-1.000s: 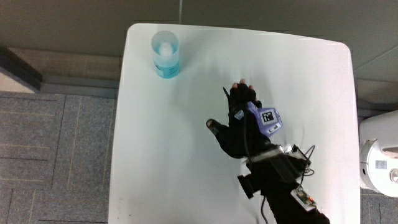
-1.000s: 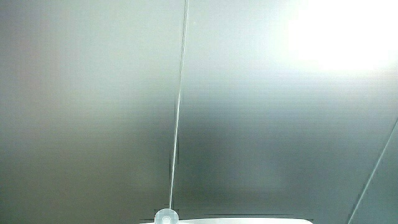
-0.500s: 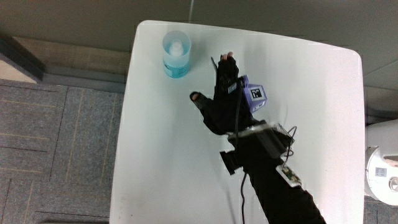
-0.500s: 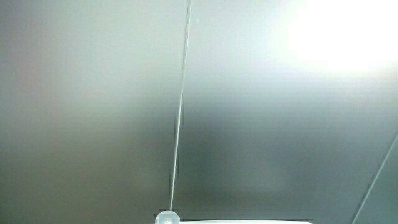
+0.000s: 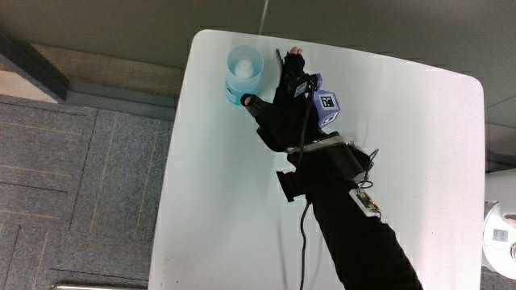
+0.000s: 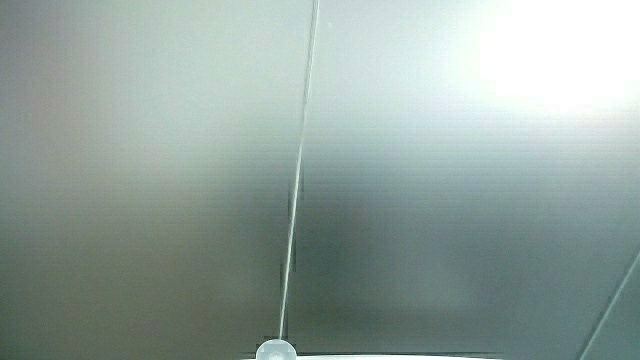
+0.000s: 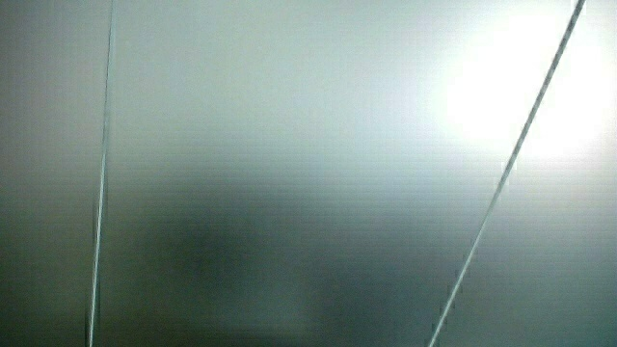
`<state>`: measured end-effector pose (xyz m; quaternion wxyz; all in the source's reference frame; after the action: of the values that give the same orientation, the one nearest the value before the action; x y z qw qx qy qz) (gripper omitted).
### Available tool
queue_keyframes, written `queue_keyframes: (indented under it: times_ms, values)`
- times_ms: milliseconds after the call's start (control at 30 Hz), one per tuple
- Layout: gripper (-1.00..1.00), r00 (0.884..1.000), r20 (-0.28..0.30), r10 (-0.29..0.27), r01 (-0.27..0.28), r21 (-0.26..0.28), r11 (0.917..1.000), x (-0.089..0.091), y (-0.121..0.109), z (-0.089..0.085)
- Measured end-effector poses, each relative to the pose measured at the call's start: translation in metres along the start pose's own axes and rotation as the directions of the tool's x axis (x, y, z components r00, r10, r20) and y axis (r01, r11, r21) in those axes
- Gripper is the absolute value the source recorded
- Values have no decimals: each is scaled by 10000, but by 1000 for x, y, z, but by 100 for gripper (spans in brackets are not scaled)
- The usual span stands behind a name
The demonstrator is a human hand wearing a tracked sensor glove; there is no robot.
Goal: Pick cleaning spray
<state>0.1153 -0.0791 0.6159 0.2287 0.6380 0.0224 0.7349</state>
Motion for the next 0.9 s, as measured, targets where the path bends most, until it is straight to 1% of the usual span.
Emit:
queue_keyframes:
  times_ms: [33,67,100,133,233,267,300,367,467,533,600,633,733,800,833,867,900]
  values:
    - [0,10000,10,43,-43,-38,10000,-3,0,-1]
    - [0,9999,154,4,-3,-52,10000,-1,2,0]
    - [0,9999,141,17,-16,-77,10000,-5,2,-2]
    - [0,9999,136,62,-61,-106,9999,-4,3,-1]
    - [0,9998,-25,184,-184,-226,9996,-8,3,-5]
    - [0,9999,63,125,-123,-360,9993,-5,6,-5]
    - [0,9999,-45,156,-158,-527,9985,-8,5,-7]
    - [0,9999,-110,2,-9,-590,9983,-6,9,-8]
    - [0,9996,-231,168,-180,-527,9984,-9,9,-8]
    - [12,9991,-311,278,-293,-484,9984,-11,9,-8]
    - [24,9981,-253,568,-575,-307,9979,-11,10,-6]
    - [29,9964,-197,824,-829,-249,9963,-12,11,-5]
    - [47,9941,-278,1052,-1054,-65,9944,-19,8,-7]
    - [59,9918,-350,1227,-1228,-8,9924,-18,9,-6]
    - [65,9921,-335,1209,-1207,70,9927,-20,7,-7]
    - [71,9912,-486,1229,-1222,169,9924,-18,7,-6]
    - [76,9915,-392,1241,-1235,177,9922,-17,7,-5]
